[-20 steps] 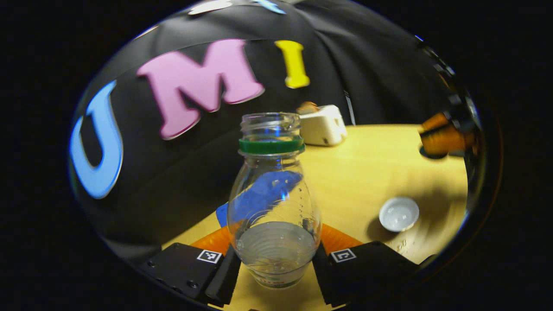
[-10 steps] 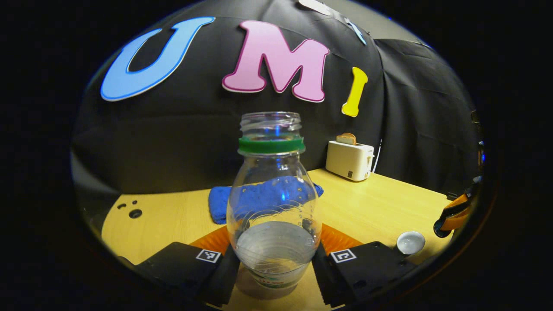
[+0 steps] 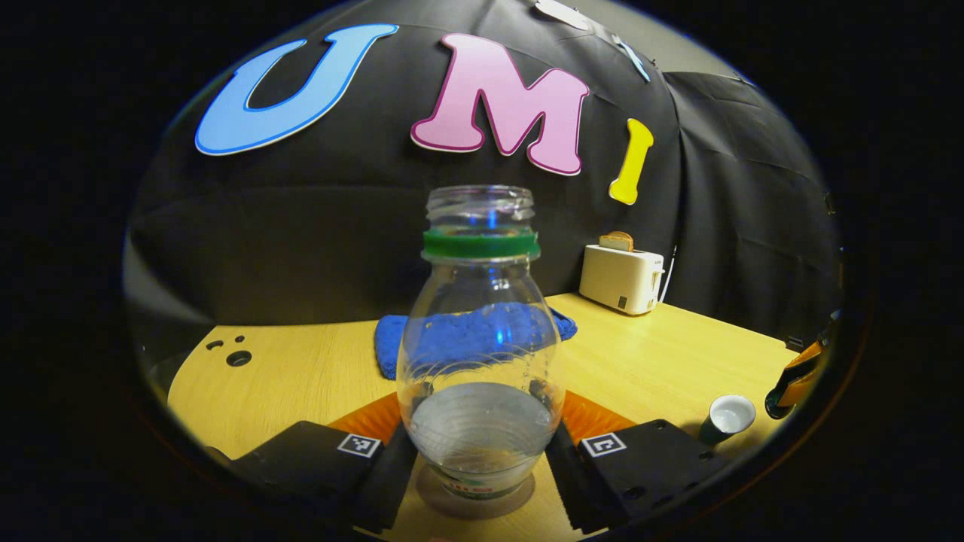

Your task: Open the teacup lid with one hand, grasp the water bottle and pour water into the teacup with the other hand; after pouring, place the water bottle on the coaster and then close the teacup lid.

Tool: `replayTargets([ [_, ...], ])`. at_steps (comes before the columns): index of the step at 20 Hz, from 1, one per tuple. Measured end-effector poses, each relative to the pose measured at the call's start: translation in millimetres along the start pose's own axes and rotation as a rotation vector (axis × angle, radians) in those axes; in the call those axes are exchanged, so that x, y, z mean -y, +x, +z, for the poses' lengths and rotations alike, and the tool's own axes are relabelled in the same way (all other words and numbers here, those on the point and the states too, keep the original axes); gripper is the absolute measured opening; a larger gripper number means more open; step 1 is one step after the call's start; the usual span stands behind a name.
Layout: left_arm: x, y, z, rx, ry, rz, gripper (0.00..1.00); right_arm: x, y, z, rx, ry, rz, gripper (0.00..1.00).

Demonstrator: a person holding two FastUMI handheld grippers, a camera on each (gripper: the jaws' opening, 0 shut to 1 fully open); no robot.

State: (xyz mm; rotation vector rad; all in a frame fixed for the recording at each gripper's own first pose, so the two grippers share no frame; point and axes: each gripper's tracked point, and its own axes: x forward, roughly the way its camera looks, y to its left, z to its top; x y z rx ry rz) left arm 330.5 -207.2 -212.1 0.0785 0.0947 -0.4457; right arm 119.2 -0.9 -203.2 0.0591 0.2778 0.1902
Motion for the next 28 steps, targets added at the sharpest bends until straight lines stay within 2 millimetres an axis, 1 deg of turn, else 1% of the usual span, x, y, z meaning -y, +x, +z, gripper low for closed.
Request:
replayTargets([
  [1,-3,-3,-2,-0.007,-0.007,0.011,0.82,1,-1,1,-0.003,-0.002,-0.003,0.28],
  [2,-2,-8,-1,-0.008,-0.008,0.008,0.88,2,-2,1,-0.005,-0.008,-0.004,0.28],
  [3,1,-8,-1,-0.013,-0.001,-0.002,0.94,3,-2,2,-0.004,-0.016,-0.006,0.28],
  [4,2,-12,-1,-0.022,0.006,-0.003,0.96,5,-3,4,-0.002,-0.021,-0.008,0.28],
  [5,2,-16,-4,-0.04,0.011,-0.007,0.96,5,-4,4,-0.002,-0.021,-0.008,0.33],
  [6,3,-22,-6,-0.066,0.013,-0.005,0.96,5,-5,5,-0.003,-0.016,-0.008,0.28],
  [8,10,-37,-11,-0.107,0.015,-0.031,0.96,5,-7,11,-0.004,-0.015,-0.014,0.28],
  [10,17,-54,-12,-0.132,0.004,-0.049,0.96,7,-6,23,0.019,-0.046,-0.017,0.28],
  [11,17,-64,-14,-0.147,-0.008,-0.048,0.96,6,-3,26,0.027,-0.046,-0.013,0.31],
  [12,13,-75,-17,-0.162,-0.016,-0.026,0.96,7,2,25,0.027,-0.032,-0.011,0.28],
  [13,8,-83,-19,-0.168,-0.024,-0.005,0.96,10,8,27,0.029,-0.023,-0.018,0.28],
  [15,6,-103,-19,-0.175,-0.03,0.029,0.96,22,19,33,0.056,-0.034,-0.037,0.28],
  [16,3,-114,-18,-0.17,-0.037,0.043,0.96,23,27,30,0.055,-0.035,-0.038,0.34],
  [18,-1,-135,-16,-0.154,-0.069,0.073,0.96,30,38,21,0.057,-0.018,-0.051,0.22],
  [19,-8,-145,-18,-0.158,-0.082,0.111,0.96,29,43,18,0.065,-0.007,-0.051,0.28],
  [20,-14,-156,-18,-0.157,-0.094,0.146,0.96,29,47,15,0.068,-0.01,-0.047,0.23],
  [22,-19,-176,-13,-0.146,-0.138,0.182,0.96,29,53,4,0.053,-0.047,-0.042,0.22],
  [24,-24,-191,-8,-0.138,-0.205,0.205,0.96,29,55,-10,0.031,-0.053,-0.036,0.22],
  [25,-26,-197,-7,-0.134,-0.236,0.215,0.96,29,57,-16,0.015,-0.044,-0.041,0.28],
  [26,-26,-201,-5,-0.133,-0.247,0.217,0.96,31,57,-19,0.006,-0.028,-0.043,0.28],
  [28,-35,-205,-8,-0.149,-0.21,0.244,0.96,35,59,-20,0.008,-0.023,-0.062,0.28],
])
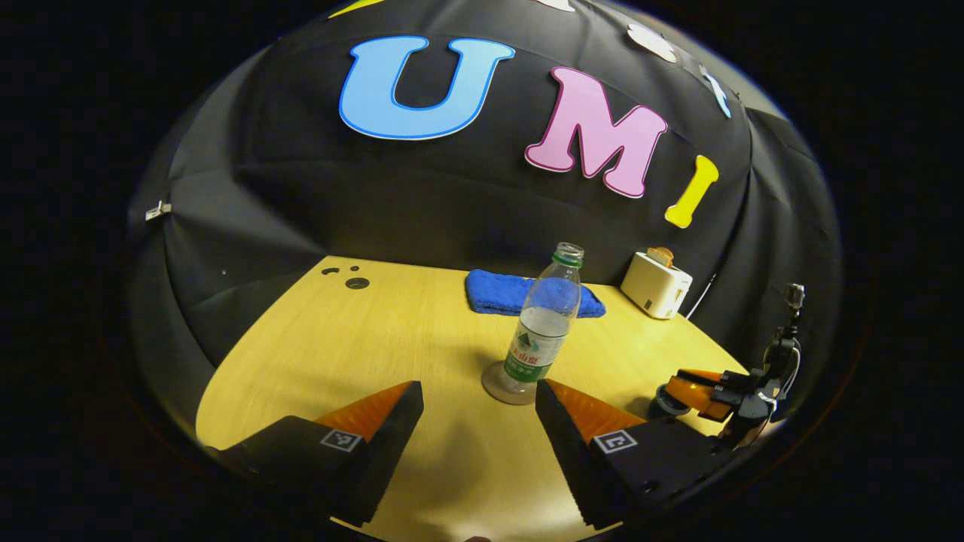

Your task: Open the teacup lid with one hand, grasp the water bottle and pour water into the teacup with the other hand; after pouring, place the water bottle on the coaster and then close the teacup lid.

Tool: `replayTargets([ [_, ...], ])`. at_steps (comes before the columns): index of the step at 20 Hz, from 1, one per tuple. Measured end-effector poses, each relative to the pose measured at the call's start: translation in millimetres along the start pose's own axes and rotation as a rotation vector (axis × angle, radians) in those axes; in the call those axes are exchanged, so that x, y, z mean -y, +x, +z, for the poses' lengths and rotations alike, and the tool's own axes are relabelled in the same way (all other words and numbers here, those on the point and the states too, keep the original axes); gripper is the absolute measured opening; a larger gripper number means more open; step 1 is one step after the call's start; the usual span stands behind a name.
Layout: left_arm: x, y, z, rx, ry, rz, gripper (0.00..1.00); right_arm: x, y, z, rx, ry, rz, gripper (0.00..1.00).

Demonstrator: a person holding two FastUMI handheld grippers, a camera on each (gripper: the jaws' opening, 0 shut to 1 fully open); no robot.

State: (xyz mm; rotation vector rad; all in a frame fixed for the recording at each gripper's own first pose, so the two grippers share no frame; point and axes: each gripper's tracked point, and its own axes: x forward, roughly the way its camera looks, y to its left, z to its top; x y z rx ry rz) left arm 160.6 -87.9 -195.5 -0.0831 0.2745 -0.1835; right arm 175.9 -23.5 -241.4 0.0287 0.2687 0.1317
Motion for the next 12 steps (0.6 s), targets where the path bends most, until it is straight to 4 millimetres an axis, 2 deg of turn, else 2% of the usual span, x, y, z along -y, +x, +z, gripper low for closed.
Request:
replayTargets([
  [2,-1,-1,2,-0.002,0.02,0.002,0.95,1,3,-3,-0.002,-0.018,-0.002,0.28],
  [4,6,-2,5,-0.001,0.0,-0.012,0.96,0,4,-11,-0.018,-0.03,0.001,0.28],
  [5,10,-2,4,0.001,-0.011,-0.016,0.96,1,3,-9,-0.004,-0.037,-0.004,0.29],
  [6,12,-3,3,0.001,-0.016,-0.015,0.96,0,4,-10,-0.012,-0.043,0.0,0.23],
  [7,15,-2,3,0.004,-0.015,-0.016,0.96,-1,2,-9,-0.008,-0.05,-0.004,0.26],
  [8,18,-2,4,0.007,-0.011,-0.016,0.92,1,2,-10,-0.01,-0.053,-0.004,0.33],
  [9,20,-3,5,0.01,-0.007,-0.012,0.95,-1,2,-11,-0.013,-0.052,0.003,0.34],
  [10,23,-6,7,0.017,-0.006,-0.008,0.95,0,2,-11,-0.013,-0.051,0.002,0.39],
  [11,27,-9,10,0.025,-0.004,0.0,0.95,5,-3,-7,-0.008,-0.054,-0.011,0.45],
  [12,30,-14,11,0.031,-0.003,0.01,0.96,7,-6,0,0.003,-0.051,-0.014,0.58],
])
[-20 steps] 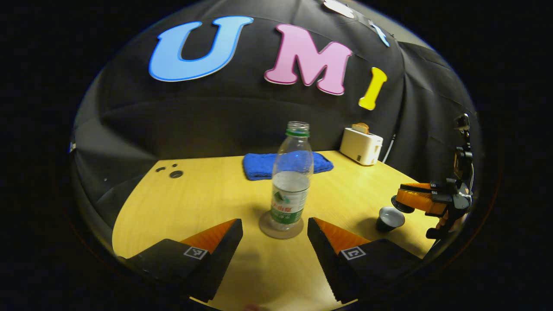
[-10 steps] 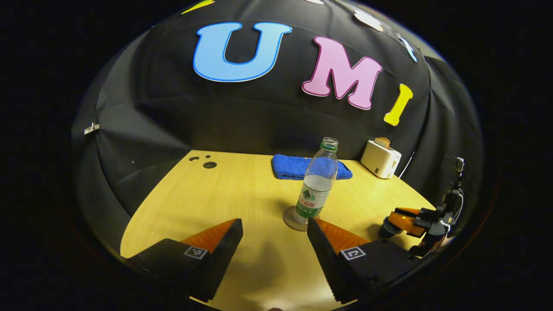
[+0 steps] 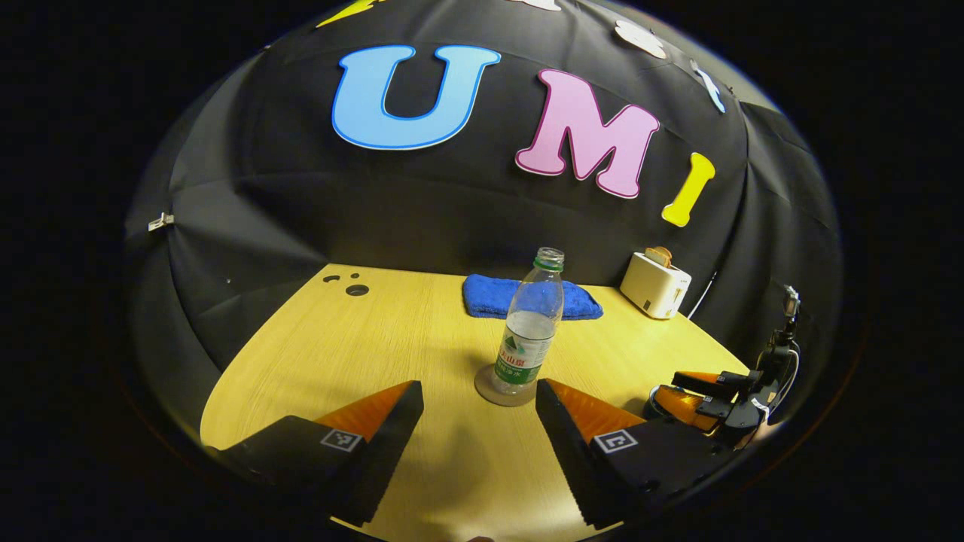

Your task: Open the teacup lid with one hand, grasp the water bottle and pour water into the teacup with the other hand; after pouring, place the water bottle on the coaster and then close the teacup lid.

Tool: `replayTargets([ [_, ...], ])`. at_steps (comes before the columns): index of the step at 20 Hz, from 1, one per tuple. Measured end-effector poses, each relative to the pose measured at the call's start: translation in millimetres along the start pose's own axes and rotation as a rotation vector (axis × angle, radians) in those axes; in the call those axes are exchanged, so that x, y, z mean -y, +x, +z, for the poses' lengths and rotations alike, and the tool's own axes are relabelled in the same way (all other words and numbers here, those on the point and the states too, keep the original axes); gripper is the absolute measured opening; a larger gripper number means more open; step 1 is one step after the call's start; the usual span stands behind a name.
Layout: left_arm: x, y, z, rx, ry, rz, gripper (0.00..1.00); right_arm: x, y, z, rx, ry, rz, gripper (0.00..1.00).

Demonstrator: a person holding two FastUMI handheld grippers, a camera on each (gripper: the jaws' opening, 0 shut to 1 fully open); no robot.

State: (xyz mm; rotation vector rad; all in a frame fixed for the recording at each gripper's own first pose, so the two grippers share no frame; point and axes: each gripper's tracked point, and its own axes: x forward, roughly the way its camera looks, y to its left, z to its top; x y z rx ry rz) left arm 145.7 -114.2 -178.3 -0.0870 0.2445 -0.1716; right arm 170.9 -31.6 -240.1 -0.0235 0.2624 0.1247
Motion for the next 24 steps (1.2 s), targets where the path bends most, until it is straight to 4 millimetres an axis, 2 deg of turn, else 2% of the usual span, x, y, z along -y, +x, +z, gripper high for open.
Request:
replayTargets([
  [1,3,-5,0,0.0,0.003,0.01,0.95,2,-5,9,0.006,0.003,-0.003,0.72],
  [2,8,-13,2,0.003,0.005,0.021,0.96,9,-14,21,0.014,0.006,-0.019,0.76],
  [3,14,-20,6,0.007,0.009,0.026,0.96,14,-22,34,0.023,0.015,-0.024,0.89],
  [5,21,-41,23,0.041,0.03,0.066,0.96,29,-46,64,0.03,0.04,-0.048,0.99],
  [11,66,-112,100,0.184,0.065,0.16,0.95,70,-123,158,0.071,0.064,-0.095,0.98],
  [14,89,-151,132,0.249,0.105,0.196,0.95,74,-159,189,0.08,0.099,-0.093,0.98],
  [16,105,-175,140,0.277,0.16,0.194,0.95,65,-185,206,0.095,0.11,-0.083,0.99],
  [18,119,-200,146,0.327,0.184,0.186,0.95,65,-210,215,0.131,0.096,-0.11,0.99],
  [19,121,-212,142,0.338,0.184,0.201,0.95,60,-219,215,0.141,0.102,-0.118,0.99],
  [22,106,-241,132,0.345,0.167,0.3,0.96,40,-243,199,0.115,0.118,-0.131,0.99],
  [24,109,-248,118,0.326,0.096,0.276,0.96,24,-252,187,0.088,0.146,-0.12,0.99],
])
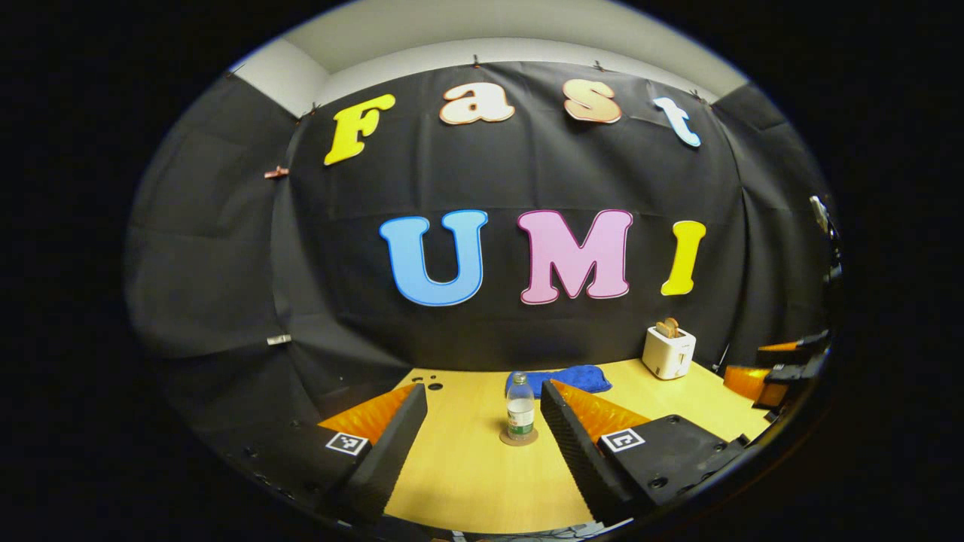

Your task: Open the teacup lid with one hand, grasp the water bottle and pour water into the teacup with the other hand; after pouring, place the water bottle on the coaster and then close the teacup lid.

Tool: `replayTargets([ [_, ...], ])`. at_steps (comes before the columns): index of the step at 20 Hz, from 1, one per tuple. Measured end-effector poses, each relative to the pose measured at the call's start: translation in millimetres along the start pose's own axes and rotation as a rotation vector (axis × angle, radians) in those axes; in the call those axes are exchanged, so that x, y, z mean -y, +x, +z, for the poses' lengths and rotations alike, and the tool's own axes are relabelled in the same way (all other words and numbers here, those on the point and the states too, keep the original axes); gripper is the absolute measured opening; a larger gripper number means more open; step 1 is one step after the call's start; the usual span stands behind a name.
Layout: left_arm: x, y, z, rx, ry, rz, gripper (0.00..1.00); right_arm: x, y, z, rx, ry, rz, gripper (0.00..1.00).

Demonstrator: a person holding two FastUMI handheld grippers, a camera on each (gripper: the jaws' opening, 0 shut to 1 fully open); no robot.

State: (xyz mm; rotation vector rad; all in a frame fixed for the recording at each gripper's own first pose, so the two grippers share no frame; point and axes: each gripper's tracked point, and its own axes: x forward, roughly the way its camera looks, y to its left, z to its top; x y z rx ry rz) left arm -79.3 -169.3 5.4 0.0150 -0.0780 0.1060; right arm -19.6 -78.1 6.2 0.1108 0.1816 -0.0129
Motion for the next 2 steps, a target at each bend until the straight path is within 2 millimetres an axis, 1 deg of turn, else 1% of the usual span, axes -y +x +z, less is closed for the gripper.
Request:
replayTargets([
  [1,2,-1,-8,-0.026,-0.036,-0.016,0.96,-4,-3,0,0.002,0.006,0.001,0.99],
  [2,0,-1,-18,-0.053,-0.067,-0.019,0.96,-7,-4,3,0.011,0.001,0.0,0.99],
])
